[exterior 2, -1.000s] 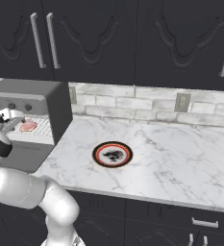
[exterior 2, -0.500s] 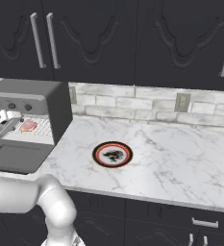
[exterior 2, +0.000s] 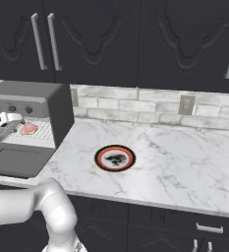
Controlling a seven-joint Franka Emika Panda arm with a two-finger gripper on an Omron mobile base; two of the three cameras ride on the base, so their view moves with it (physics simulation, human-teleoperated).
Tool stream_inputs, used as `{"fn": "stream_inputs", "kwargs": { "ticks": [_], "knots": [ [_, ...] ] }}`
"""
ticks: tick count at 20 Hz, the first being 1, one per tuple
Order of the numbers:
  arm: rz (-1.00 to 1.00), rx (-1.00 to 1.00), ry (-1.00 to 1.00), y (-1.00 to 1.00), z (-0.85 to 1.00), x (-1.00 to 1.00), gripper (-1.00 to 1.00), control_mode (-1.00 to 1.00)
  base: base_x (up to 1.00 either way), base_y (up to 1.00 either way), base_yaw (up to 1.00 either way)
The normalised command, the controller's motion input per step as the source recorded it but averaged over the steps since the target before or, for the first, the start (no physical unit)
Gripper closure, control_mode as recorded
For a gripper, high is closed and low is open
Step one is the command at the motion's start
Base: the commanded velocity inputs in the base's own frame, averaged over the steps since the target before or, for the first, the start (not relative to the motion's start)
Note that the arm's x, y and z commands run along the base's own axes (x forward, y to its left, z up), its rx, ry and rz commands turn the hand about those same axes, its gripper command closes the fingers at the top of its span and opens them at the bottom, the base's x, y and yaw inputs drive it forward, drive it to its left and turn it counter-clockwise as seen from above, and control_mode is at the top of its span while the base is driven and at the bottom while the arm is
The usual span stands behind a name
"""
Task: Open the toaster oven door. Place the bread on the top rack in the toaster oven and place the steak on the bottom rack.
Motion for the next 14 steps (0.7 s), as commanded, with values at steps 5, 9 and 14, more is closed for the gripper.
{"fn": "stream_inputs", "kwargs": {
  "ticks": [5,9,14],
  "knots": [
    [0.0,0.0,0.0,-0.1,-0.23,0.18,-1.0,-1.0,0.0,0.0,0.0],
    [0.0,0.0,0.0,-0.11,-0.23,0.16,-1.0,-1.0,0.0,0.0,0.0],
    [0.0,0.02,0.02,-0.11,-0.33,0.15,-1.0,-1.0,0.0,0.0,0.0]
  ]
}}
